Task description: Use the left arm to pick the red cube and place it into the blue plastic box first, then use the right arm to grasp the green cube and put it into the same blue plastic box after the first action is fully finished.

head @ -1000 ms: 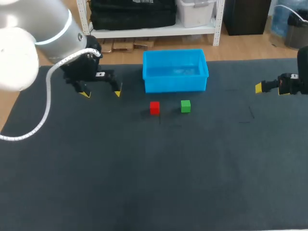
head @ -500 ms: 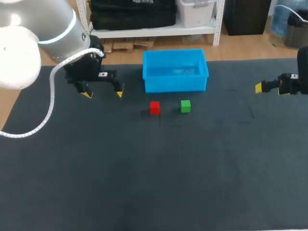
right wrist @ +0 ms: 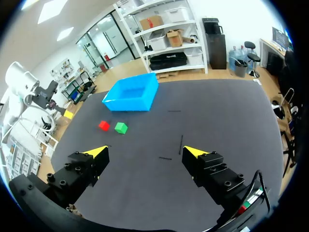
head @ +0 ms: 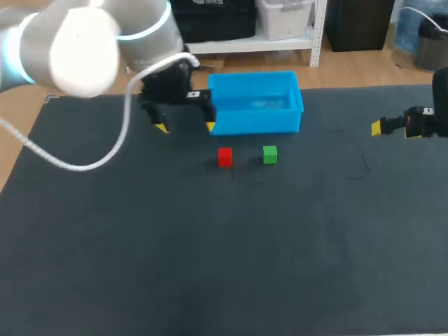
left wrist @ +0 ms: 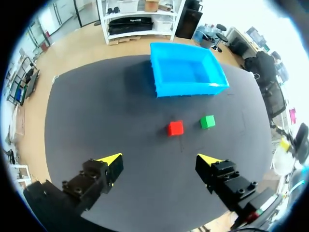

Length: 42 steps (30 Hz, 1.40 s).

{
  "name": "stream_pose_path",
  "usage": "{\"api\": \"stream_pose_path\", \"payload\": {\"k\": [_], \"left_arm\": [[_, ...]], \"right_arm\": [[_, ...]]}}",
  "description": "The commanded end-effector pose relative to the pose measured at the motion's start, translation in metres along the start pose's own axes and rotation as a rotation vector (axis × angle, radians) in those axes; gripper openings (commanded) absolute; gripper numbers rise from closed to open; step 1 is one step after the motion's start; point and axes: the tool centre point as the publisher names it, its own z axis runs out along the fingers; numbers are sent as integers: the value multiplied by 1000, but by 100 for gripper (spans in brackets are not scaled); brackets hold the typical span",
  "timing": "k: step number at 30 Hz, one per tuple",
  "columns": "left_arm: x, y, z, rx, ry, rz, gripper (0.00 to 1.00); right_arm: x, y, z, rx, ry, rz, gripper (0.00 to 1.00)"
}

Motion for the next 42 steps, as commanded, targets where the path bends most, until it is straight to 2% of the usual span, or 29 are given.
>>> {"api": "stream_pose_path", "payload": {"k": [1, 8, 22, 42], "left_arm": [[-21, -16, 15, -84, 50, -40, 100], [-26, -27, 39, -92, 53, -83, 100], [-29, -42, 75, -115, 53, -95, 100], [-28, -38, 120, -105, 55, -132, 100]], "right_arm": [[0, 0, 0, 0, 1, 0, 100], [0, 0, 0, 0, 1, 0, 100], [0, 0, 0, 0, 1, 0, 100], [0, 0, 0, 0, 1, 0, 100]]}}
